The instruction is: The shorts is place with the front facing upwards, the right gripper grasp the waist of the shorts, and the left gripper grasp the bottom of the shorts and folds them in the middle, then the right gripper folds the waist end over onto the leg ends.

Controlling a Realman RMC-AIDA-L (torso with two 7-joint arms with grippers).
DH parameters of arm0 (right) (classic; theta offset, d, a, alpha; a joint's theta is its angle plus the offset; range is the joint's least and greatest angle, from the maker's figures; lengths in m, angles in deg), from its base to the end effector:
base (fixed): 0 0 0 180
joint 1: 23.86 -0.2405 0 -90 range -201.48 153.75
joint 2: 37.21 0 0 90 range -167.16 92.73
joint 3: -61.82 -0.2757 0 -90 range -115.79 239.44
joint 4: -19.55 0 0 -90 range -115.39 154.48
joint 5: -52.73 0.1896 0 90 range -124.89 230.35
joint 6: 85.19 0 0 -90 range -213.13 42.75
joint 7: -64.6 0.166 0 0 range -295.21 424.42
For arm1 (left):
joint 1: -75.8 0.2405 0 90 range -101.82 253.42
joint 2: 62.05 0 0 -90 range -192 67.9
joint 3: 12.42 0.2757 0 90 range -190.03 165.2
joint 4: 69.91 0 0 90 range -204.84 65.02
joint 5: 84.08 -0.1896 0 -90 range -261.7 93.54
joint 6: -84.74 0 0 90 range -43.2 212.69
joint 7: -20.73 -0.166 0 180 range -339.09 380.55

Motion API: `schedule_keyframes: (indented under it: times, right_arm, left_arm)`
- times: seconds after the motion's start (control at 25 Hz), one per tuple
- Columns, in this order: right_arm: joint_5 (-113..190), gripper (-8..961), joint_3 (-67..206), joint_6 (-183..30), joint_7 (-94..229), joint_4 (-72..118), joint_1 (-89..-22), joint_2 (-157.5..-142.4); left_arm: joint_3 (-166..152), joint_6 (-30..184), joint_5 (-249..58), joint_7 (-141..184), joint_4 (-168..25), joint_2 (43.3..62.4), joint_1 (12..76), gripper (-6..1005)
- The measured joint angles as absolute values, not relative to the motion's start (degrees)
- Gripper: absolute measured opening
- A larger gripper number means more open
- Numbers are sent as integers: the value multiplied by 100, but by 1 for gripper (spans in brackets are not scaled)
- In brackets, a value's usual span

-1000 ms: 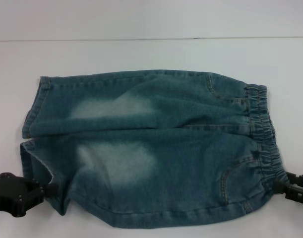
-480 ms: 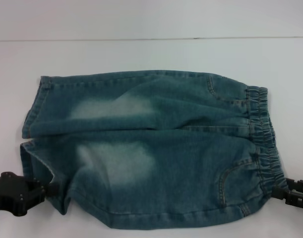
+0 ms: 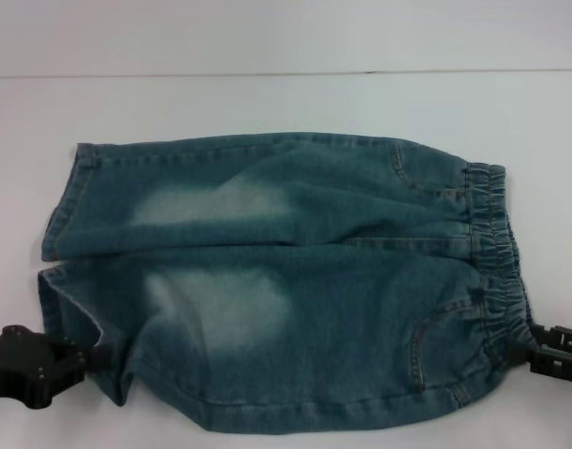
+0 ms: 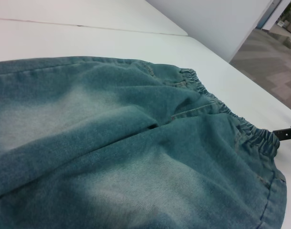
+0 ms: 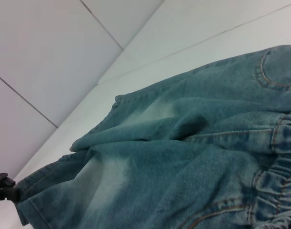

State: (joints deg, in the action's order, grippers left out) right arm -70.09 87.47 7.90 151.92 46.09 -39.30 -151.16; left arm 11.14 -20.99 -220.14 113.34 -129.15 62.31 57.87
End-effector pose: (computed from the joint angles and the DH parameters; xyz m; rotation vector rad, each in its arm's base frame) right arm 0.3637 0.2309 -0.0081 -2.3976 1.3759 0.7425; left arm -0.3213 0.2383 0.0003 -2.6411 -1.1105 -0.4544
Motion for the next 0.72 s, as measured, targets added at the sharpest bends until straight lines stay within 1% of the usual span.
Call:
schedule_keyframes:
  times: [0.16,0.36,0.48,0.52,0.6,0.68,0.72]
  right_arm:
    - [-7193,802,8789,615,15579,4618,-4058,-15070]
    - [-7523,694,8799,473,15901,4632,-4209,-15020]
    - [-7543,589,8799,501,15887,4752,-4214,-15043]
    - [-7514,554,8763,576,15802,4905,-4178,-15096]
    - [-7496,484,8736,638,15735,4982,-4160,-15123]
    - [-7477,249,8682,749,15627,5068,-4141,-15162]
    - [-7477,206,8666,781,15593,5074,-4141,-15169]
  left_arm:
    - [1114,-2116,-22014,11322,-12915,6231,5780,67]
    - [1114,-2119,-22014,11313,-12915,6231,5765,71]
    - [1113,-2119,-22014,11313,-12915,6231,5762,74]
    - [1113,-2121,-22014,11314,-12915,6231,5761,74]
    - [1114,-2123,-22014,11316,-12915,6231,5760,76]
    - [1114,-2123,-22011,11320,-12915,6231,5758,77]
    - [1114,-2124,-22004,11323,-12915,6231,5755,78]
